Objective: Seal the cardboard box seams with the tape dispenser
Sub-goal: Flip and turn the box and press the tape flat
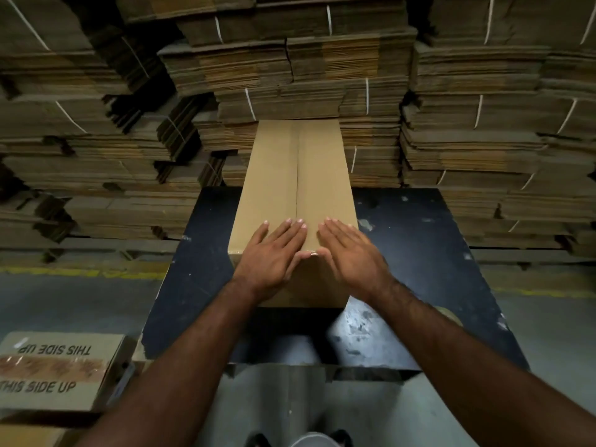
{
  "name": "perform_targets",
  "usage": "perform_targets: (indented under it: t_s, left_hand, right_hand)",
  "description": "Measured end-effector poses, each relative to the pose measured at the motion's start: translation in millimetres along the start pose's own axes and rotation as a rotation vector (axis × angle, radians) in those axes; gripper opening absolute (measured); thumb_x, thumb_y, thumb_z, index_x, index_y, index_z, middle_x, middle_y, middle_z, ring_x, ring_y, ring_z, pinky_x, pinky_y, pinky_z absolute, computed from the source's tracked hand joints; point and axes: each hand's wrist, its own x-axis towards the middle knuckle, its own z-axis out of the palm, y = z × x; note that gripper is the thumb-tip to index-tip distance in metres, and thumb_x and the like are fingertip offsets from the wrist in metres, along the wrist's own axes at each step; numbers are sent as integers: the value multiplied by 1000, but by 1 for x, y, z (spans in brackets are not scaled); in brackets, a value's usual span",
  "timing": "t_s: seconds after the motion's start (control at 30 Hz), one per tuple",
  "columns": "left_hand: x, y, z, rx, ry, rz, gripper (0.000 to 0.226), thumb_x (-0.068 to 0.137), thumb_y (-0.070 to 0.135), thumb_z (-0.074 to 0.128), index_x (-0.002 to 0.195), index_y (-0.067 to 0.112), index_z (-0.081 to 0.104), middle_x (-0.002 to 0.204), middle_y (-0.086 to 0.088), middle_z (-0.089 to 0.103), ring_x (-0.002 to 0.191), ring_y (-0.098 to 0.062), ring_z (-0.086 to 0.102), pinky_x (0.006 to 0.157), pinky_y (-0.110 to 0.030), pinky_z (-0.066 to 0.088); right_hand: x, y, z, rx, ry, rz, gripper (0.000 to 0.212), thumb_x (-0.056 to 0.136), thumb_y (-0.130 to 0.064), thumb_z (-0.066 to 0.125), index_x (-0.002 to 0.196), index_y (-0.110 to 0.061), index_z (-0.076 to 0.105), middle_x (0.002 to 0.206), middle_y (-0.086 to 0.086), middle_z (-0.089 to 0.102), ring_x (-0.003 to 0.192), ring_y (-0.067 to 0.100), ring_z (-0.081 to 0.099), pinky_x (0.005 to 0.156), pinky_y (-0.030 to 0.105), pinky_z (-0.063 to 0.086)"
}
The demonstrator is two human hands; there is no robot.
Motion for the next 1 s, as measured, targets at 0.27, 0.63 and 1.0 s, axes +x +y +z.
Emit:
perform_targets:
  t_s: [0.27, 0.63, 1.0]
  left_hand:
    - [6, 6, 9, 58, -3, 18, 57, 106, 47, 27, 157, 22, 22, 164, 4, 20, 150, -19, 22, 120, -48, 23]
    - [20, 50, 11, -28, 28, -130, 58, 105, 48, 21, 156, 21, 27, 163, 3, 25, 150, -15, 23, 120, -44, 20]
    - [18, 53, 9, -90, 83, 128, 57, 104, 33, 43, 156, 17, 27, 163, -1, 22, 150, -20, 22, 120, -41, 19]
  right_hand:
    - [-6, 28, 9, -64, 28, -149, 56, 104, -42, 29, 144, -7, 45, 148, 16, 45, 139, 30, 40, 116, 45, 30]
    - [-19, 48, -1, 12, -33, -40, 68, 102, -52, 11, 154, -11, 23, 161, 8, 21, 149, 20, 17, 120, 40, 22]
    - [-57, 32, 4, 504, 202, 345, 67, 99, -40, 32, 156, -11, 11, 162, 4, 15, 150, 16, 12, 122, 40, 10]
